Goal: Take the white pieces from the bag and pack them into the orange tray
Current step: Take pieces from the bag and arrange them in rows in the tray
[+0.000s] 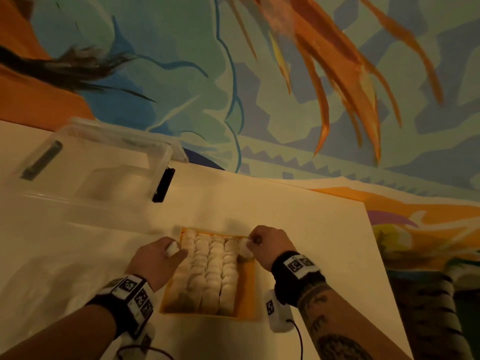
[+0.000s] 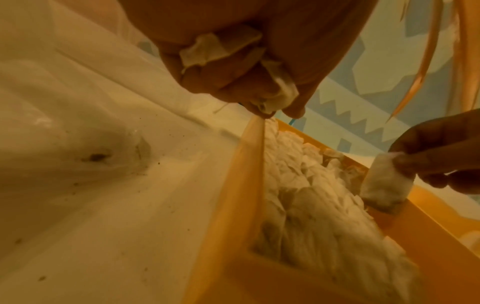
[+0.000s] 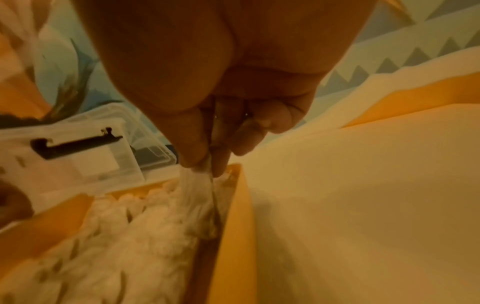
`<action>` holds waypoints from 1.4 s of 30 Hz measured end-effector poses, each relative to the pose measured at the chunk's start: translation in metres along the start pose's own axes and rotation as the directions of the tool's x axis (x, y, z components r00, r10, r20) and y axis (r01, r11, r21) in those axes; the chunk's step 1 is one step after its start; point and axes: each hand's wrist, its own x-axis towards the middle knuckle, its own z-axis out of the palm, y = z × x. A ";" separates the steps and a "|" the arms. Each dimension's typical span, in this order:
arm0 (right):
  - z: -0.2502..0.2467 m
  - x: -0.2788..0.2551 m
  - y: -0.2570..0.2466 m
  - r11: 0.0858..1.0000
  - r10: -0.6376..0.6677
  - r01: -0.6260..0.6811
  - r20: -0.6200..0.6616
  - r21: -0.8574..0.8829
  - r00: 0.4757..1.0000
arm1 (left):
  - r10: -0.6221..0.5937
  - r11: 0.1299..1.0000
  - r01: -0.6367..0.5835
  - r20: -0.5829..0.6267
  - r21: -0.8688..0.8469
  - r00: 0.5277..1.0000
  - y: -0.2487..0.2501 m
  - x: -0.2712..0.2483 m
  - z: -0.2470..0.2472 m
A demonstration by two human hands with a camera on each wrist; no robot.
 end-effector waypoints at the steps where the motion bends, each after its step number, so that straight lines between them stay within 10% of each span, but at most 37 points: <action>1: 0.005 0.003 0.000 0.999 0.010 -0.008 0.044 -0.041 0.999 | 0.005 1.000 -0.005 0.001 0.009 1.000 0.001 0.002 0.001; 22: 0.039 0.023 0.007 0.982 0.131 -0.124 0.040 -0.143 0.991 | 0.001 1.000 -0.001 0.044 -0.016 0.999 0.007 0.006 -0.012; 28: 0.022 0.000 -0.008 0.993 0.012 0.004 -0.137 0.115 0.991 | 0.123 0.956 -0.075 0.156 -0.283 0.980 0.046 -0.015 -0.015; 33: 0.008 -0.050 -0.046 0.808 -0.216 0.205 -0.045 0.552 0.975 | 0.278 0.909 -0.150 0.297 -0.389 0.913 0.074 -0.031 -0.007; 42: 0.009 -0.070 -0.019 0.779 -0.043 0.087 -0.085 0.621 0.995 | 0.429 0.863 -0.288 0.301 -0.415 0.852 0.092 -0.059 -0.001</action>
